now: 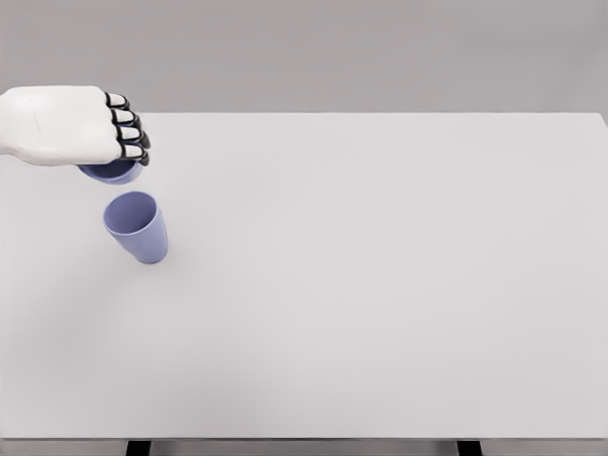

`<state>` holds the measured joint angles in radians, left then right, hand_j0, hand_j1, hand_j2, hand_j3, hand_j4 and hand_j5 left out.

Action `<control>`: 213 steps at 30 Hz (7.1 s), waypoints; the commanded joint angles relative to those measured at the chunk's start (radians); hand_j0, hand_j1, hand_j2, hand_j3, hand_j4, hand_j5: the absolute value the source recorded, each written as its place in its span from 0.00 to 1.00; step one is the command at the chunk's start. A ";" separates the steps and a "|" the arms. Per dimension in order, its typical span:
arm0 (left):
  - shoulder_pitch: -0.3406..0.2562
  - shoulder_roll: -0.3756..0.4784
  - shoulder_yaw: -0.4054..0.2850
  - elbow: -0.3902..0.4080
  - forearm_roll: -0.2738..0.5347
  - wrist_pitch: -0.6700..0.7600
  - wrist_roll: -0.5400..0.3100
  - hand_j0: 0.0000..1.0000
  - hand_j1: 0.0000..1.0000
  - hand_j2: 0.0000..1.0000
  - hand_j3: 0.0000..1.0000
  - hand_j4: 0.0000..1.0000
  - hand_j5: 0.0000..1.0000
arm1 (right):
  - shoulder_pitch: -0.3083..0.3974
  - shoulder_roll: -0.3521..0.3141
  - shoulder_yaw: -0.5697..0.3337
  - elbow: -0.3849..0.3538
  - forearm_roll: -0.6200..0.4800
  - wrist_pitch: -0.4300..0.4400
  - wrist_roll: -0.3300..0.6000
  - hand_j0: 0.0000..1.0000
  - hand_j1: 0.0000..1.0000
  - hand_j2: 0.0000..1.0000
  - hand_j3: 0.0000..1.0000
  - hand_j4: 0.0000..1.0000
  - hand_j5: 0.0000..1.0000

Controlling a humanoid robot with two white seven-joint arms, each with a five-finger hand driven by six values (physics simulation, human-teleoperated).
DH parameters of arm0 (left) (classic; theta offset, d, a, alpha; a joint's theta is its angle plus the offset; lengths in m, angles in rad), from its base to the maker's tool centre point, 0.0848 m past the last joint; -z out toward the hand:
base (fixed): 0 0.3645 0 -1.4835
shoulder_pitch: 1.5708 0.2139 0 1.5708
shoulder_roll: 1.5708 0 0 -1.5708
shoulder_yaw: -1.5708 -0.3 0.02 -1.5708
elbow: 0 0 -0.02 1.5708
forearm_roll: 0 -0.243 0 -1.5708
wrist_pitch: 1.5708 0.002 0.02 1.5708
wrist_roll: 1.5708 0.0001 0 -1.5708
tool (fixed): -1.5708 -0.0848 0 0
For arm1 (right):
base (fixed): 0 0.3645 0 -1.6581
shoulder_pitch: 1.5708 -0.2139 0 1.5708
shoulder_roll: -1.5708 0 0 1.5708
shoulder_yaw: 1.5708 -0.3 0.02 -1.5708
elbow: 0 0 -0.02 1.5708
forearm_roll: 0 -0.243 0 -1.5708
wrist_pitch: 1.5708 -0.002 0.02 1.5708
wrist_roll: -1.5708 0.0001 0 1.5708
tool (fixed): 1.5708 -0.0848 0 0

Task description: Place the right cup on the left cup with left arm

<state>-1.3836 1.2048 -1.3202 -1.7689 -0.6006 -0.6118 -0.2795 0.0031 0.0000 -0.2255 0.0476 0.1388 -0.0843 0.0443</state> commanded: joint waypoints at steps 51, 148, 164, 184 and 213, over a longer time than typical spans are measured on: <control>-0.005 0.053 -0.017 -0.003 0.174 0.001 0.002 0.65 0.65 0.65 0.65 0.65 0.65 | 0.000 0.000 0.000 0.000 -0.001 0.000 0.000 1.00 1.00 1.00 1.00 1.00 1.00; 0.034 0.081 -0.062 -0.009 0.265 0.001 0.010 0.71 0.71 0.71 0.71 0.71 0.71 | -0.002 0.000 0.000 0.000 0.001 0.000 0.000 1.00 1.00 1.00 1.00 1.00 1.00; 0.034 0.081 -0.060 -0.007 0.265 0.001 0.010 0.80 0.80 0.80 0.80 0.80 0.80 | 0.000 0.000 0.000 0.000 0.001 0.000 0.000 1.00 1.00 1.00 1.00 1.00 1.00; 0.034 0.079 -0.060 -0.007 0.265 0.001 0.010 0.86 0.86 0.86 0.86 0.86 0.86 | 0.000 0.000 0.000 0.000 -0.001 0.000 0.000 1.00 1.00 1.00 1.00 1.00 1.00; 0.017 0.095 -0.005 -0.007 0.265 0.001 0.008 1.00 1.00 1.00 1.00 1.00 1.00 | -0.002 0.000 0.000 0.000 -0.001 0.000 0.000 1.00 1.00 1.00 1.00 1.00 1.00</control>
<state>-1.3668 1.2986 -1.3363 -1.7765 -0.3402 -0.6120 -0.2719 0.0031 0.0000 -0.2255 0.0476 0.1387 -0.0843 0.0444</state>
